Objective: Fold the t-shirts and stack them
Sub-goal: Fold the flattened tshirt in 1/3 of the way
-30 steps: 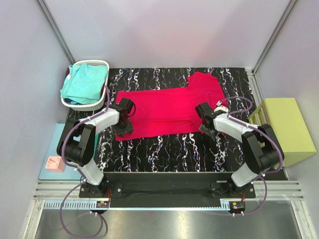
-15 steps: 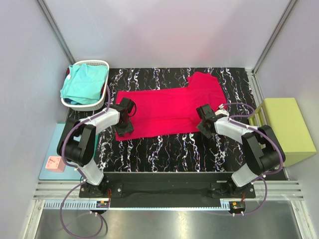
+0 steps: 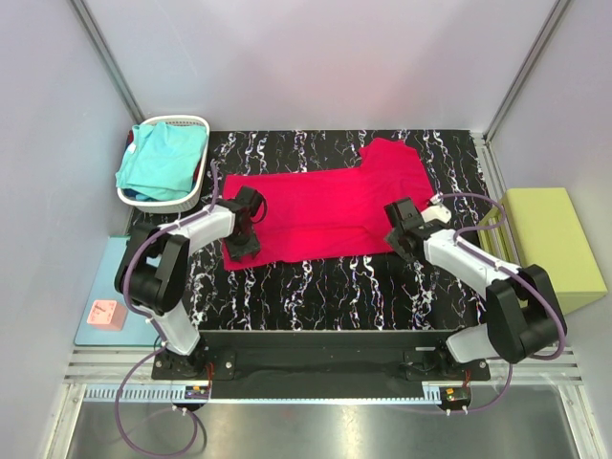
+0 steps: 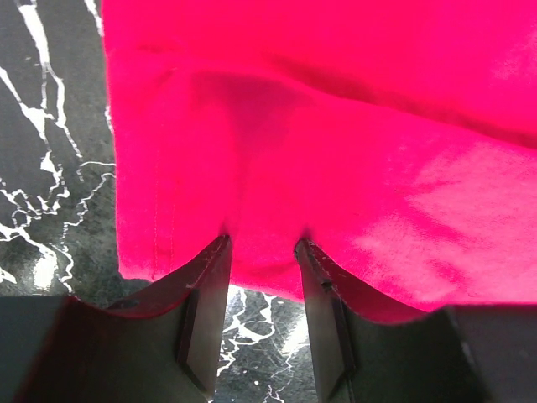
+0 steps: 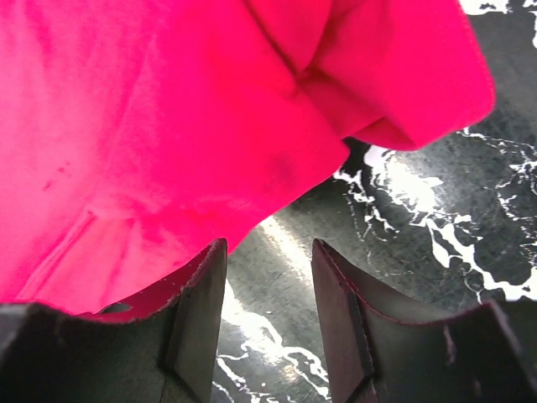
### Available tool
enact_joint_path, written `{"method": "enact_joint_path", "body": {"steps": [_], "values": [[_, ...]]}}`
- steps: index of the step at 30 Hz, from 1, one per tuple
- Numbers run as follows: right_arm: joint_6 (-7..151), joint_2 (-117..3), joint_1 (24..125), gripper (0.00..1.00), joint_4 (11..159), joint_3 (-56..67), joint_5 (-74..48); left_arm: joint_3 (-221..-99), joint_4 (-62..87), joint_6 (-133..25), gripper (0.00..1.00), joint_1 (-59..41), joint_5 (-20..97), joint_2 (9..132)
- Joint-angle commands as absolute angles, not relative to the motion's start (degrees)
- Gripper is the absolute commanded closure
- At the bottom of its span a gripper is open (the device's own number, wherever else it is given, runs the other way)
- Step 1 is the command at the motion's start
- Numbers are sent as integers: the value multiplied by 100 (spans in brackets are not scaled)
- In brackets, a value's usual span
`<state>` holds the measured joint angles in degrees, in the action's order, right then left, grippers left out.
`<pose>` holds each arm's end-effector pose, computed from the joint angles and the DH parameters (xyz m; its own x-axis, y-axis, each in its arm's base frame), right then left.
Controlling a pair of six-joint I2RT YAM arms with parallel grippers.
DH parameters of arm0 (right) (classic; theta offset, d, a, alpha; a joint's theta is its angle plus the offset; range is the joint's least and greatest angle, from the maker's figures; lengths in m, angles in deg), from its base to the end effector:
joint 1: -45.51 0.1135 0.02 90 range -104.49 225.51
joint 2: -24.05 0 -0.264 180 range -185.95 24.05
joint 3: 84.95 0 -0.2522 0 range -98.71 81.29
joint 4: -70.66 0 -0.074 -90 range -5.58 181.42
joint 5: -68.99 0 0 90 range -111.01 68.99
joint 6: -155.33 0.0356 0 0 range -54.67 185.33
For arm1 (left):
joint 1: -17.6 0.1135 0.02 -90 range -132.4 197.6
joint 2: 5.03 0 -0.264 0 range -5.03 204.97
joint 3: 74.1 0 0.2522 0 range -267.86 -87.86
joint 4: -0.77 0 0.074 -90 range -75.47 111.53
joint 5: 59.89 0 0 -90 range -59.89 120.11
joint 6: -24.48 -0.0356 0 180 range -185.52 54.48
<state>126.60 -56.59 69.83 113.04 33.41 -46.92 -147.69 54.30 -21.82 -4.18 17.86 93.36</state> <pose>0.2491 0.0955 0.1988 -0.5421 0.6206 -0.5666 0.6151 0.7524 0.2357 0.2902 -0.1078 0.1623 -0.8805 -0.3753 -0.2898 -0.3950 0.9186 0.0105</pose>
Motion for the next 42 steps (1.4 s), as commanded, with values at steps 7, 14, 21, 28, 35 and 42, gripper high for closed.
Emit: {"method": "enact_joint_path", "body": {"steps": [7,14,21,28,35,42], "values": [[12554,-5919,6608,49,11246,3383,-5037,-14973,5408,-2254,57,-499,1807,9350],[12448,-6068,6432,50,11141,3348,-5019,-14982,5400,-2245,57,-490,1842,9411],[12448,-6191,6423,60,11105,3401,-4975,-15008,5408,-2254,57,-490,1851,9394],[12430,-6156,6423,83,11096,3392,-4975,-15017,5408,-2254,57,-490,1815,9271],[12395,-6130,6432,89,11131,3410,-5010,-15000,5417,-2245,57,-490,1824,9306],[12263,-5981,6423,47,11000,3488,-4923,-14982,5426,-2254,57,-490,1807,9297]]}}
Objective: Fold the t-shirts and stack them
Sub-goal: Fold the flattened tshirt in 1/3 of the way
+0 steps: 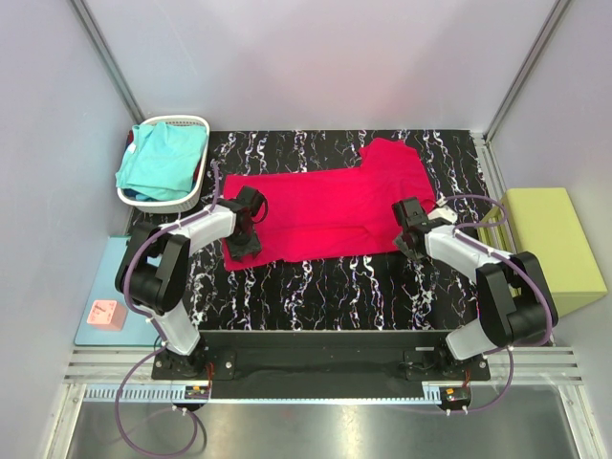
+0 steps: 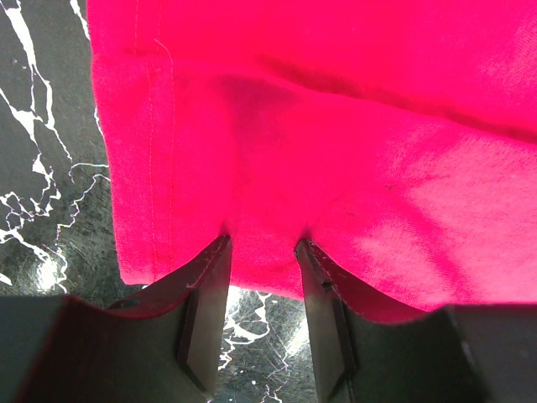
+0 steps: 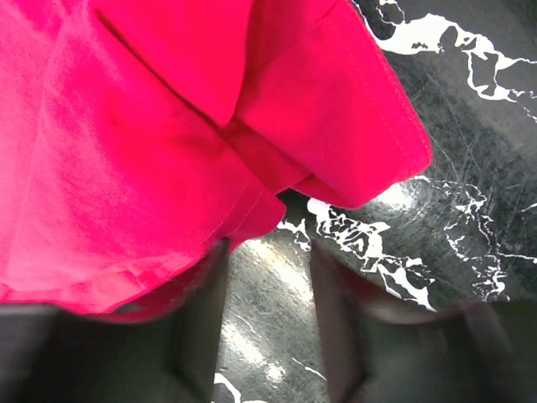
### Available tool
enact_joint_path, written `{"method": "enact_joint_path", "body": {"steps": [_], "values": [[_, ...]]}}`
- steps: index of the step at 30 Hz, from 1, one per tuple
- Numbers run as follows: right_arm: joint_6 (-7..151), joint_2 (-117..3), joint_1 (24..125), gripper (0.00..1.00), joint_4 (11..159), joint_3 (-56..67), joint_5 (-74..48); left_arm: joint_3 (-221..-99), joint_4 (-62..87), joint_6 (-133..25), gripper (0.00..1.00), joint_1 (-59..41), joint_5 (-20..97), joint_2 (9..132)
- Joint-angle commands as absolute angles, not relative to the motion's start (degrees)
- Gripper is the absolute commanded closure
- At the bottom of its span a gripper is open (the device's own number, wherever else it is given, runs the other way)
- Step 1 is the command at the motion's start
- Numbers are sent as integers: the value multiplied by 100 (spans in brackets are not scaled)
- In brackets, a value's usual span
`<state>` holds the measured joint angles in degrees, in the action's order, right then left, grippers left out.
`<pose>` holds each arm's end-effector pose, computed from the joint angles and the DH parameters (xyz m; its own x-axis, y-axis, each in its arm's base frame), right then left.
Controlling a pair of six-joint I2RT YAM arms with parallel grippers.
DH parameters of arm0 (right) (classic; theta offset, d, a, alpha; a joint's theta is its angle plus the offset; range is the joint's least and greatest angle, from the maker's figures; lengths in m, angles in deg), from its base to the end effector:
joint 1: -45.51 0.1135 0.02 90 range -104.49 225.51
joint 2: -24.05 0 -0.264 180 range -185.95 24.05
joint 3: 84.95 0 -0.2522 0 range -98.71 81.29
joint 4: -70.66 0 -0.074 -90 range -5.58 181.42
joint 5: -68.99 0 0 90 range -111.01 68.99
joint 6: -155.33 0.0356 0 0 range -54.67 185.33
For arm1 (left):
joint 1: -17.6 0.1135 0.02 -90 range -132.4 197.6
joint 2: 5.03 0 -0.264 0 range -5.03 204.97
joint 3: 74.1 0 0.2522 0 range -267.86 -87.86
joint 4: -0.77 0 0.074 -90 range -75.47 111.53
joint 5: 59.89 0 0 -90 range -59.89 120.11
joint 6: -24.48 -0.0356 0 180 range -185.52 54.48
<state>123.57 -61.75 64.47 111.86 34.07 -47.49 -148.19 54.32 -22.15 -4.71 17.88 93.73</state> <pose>0.2630 0.0736 0.1742 -0.5564 0.6136 -0.5603 0.6719 0.7290 0.1311 0.2911 -0.1113 0.1627 -0.8856 -0.3620 -0.2908 -0.3813 0.9244 0.0106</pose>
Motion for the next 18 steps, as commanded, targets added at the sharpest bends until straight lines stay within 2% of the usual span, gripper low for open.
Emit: {"method": "enact_joint_path", "body": {"steps": [1,9,12,13,18], "values": [[12263,-5971,6432,45,10965,3506,-4931,-14973,5417,-2246,57,-499,1807,9297],[12377,-5962,6423,46,10701,3629,-4896,-14982,5426,-2263,57,-508,1807,9288],[12422,-6006,6423,52,10596,3656,-4870,-14956,5435,-2272,57,-508,1798,9288],[12448,-6015,6423,57,10578,3664,-4878,-14947,5435,-2263,57,-508,1798,9288],[12430,-6103,6423,64,10490,3629,-4931,-14921,5426,-2272,57,-508,1789,9288]]}}
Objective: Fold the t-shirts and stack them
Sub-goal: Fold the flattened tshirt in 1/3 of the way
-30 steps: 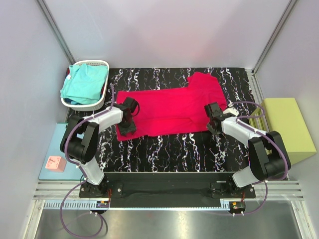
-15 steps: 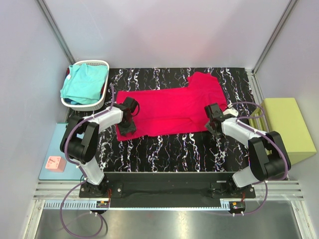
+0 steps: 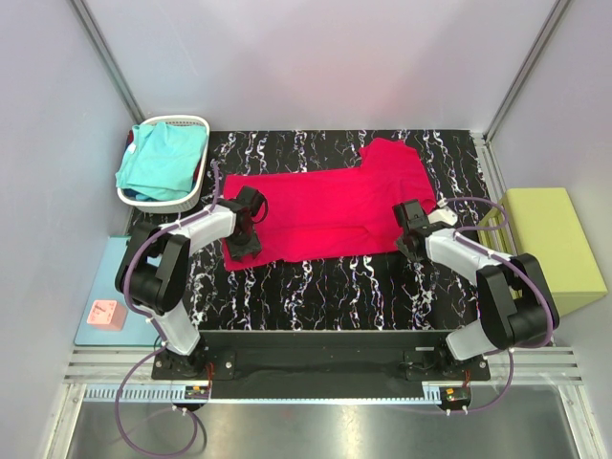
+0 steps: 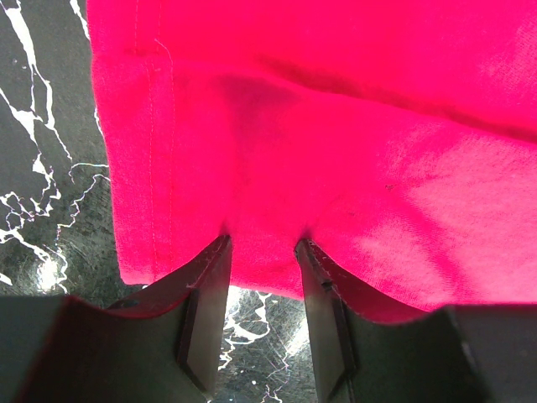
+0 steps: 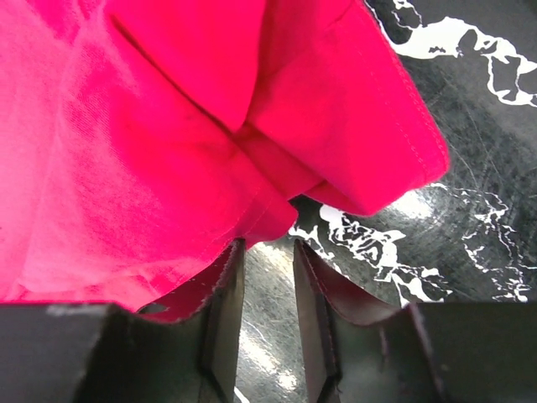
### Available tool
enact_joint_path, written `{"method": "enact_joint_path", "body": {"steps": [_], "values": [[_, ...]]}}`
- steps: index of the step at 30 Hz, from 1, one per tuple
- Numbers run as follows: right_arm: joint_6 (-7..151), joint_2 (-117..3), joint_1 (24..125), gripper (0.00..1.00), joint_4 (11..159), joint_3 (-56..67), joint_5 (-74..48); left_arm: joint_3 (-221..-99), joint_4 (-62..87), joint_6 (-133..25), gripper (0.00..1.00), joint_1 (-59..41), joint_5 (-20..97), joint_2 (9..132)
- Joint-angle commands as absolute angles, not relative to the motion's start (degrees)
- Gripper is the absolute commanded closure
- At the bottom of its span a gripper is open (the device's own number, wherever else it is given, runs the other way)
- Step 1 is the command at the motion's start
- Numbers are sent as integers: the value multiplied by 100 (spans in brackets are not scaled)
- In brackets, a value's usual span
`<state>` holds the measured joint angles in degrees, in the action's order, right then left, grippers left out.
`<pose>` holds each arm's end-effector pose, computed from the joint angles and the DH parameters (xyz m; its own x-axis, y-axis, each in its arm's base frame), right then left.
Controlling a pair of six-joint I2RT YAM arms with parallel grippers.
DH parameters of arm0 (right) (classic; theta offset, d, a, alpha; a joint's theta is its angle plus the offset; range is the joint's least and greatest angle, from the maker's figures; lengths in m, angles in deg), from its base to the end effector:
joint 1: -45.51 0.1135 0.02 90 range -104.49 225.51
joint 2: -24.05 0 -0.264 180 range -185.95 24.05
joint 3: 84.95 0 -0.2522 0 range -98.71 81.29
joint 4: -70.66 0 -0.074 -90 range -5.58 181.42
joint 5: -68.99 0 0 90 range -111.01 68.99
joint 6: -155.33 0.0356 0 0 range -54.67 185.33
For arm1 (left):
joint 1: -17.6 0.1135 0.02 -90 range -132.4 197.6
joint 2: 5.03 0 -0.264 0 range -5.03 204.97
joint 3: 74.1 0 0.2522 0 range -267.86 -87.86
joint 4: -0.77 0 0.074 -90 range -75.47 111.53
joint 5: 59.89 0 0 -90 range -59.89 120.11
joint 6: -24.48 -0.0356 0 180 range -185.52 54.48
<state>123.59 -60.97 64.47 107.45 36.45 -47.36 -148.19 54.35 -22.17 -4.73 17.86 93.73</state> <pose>0.2611 0.0730 0.1698 -0.5308 0.6234 -0.5741 0.6643 0.7267 0.1749 0.2910 -0.1114 0.1626 -0.8860 -0.3613 -0.2907 -0.3807 0.9246 0.0113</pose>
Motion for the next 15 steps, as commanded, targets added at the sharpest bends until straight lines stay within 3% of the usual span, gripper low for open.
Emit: {"method": "enact_joint_path", "body": {"steps": [1,15], "values": [[12422,-6112,6423,64,10464,3629,-4940,-14921,5435,-2272,57,-508,1789,9288],[12430,-6375,6379,57,10068,3849,-4922,-14859,5426,-2316,57,-508,1780,9306]]}}
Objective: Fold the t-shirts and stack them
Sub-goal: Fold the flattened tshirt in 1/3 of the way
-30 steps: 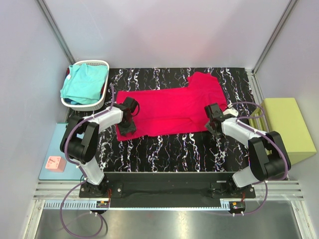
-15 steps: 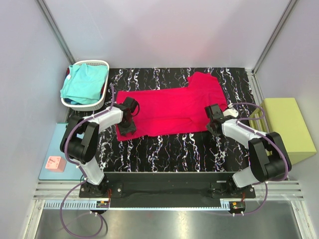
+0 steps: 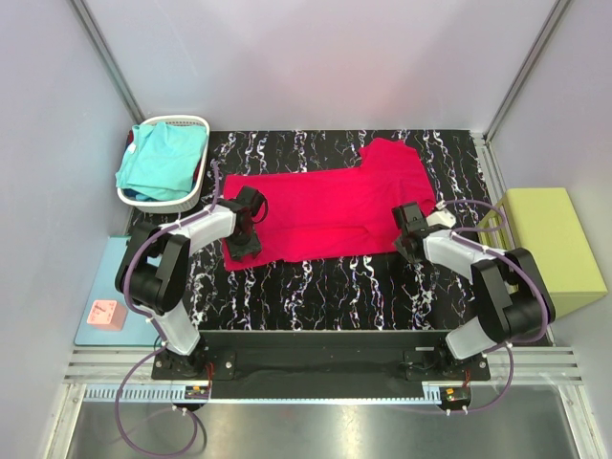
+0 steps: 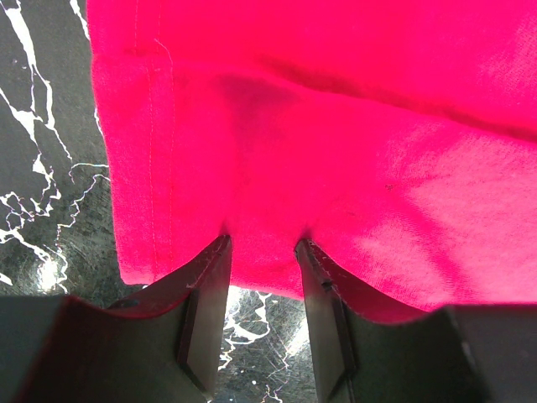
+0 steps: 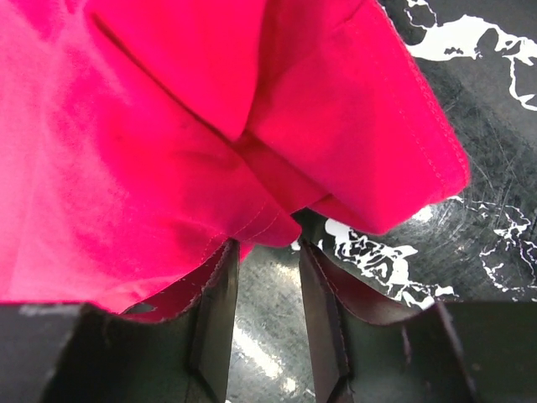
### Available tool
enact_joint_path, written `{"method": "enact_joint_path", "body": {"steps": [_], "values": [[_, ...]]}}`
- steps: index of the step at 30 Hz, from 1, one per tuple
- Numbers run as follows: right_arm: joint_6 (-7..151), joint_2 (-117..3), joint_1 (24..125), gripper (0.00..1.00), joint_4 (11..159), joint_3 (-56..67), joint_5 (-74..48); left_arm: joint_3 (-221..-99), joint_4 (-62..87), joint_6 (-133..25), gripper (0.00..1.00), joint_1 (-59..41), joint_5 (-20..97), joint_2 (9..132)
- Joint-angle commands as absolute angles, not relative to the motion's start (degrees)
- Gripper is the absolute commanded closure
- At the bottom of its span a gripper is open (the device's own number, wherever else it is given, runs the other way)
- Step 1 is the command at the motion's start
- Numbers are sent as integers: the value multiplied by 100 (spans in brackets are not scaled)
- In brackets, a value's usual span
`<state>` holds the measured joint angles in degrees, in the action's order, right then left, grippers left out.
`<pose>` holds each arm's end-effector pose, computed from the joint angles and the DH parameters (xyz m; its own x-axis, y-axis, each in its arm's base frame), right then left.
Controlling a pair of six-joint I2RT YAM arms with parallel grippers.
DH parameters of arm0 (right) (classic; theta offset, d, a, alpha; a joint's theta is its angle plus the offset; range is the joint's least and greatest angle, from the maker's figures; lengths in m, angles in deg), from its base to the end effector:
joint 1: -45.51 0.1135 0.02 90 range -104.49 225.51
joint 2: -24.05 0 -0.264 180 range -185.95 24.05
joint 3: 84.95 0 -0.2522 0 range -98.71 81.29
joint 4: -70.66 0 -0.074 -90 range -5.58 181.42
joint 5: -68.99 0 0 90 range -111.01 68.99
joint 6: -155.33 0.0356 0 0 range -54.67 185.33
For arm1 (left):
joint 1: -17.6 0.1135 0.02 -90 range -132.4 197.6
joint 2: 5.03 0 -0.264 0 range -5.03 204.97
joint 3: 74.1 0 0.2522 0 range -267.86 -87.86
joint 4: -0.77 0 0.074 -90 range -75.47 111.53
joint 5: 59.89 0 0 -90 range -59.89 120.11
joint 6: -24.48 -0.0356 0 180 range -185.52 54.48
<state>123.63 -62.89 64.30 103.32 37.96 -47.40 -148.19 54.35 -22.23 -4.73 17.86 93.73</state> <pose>0.2640 0.0731 0.1577 -0.5215 0.6276 -0.5780 0.6650 0.7235 0.1855 0.2910 -0.1114 0.1626 -0.8864 -0.3603 -0.2907 -0.3798 0.9250 0.0116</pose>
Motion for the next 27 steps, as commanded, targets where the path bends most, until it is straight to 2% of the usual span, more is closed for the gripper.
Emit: {"method": "enact_joint_path", "body": {"steps": [1,5,13,16,18,19,20,21,24,27], "values": [[12430,-6393,6379,58,10068,3849,-4914,-14859,5426,-2316,57,-508,1772,9297],[12457,-6411,6388,69,10033,3875,-4887,-14842,5426,-2325,57,-508,1745,9280],[12413,-6271,6379,83,10033,3946,-4905,-14824,5426,-2325,57,-516,1771,9297],[12386,-6130,6379,94,10068,3963,-4922,-14833,5426,-2325,57,-525,1780,9288],[12386,-6007,6379,86,10112,3981,-4905,-14824,5426,-2316,57,-534,1763,9288],[12386,-5902,6379,77,10121,4007,-4887,-14815,5426,-2307,57,-543,1771,9288],[12378,-5831,6379,62,10147,4016,-4887,-14815,5435,-2307,57,-552,1780,9280],[12378,-5761,6388,55,10164,4042,-4879,-14806,5426,-2298,57,-552,1780,9280],[12360,-5454,6379,43,10174,4165,-4905,-14806,5417,-2281,57,-587,1780,9306],[12351,-5172,6388,39,10191,4288,-5001,-14815,5417,-2272,57,-631,1789,9324]]}}
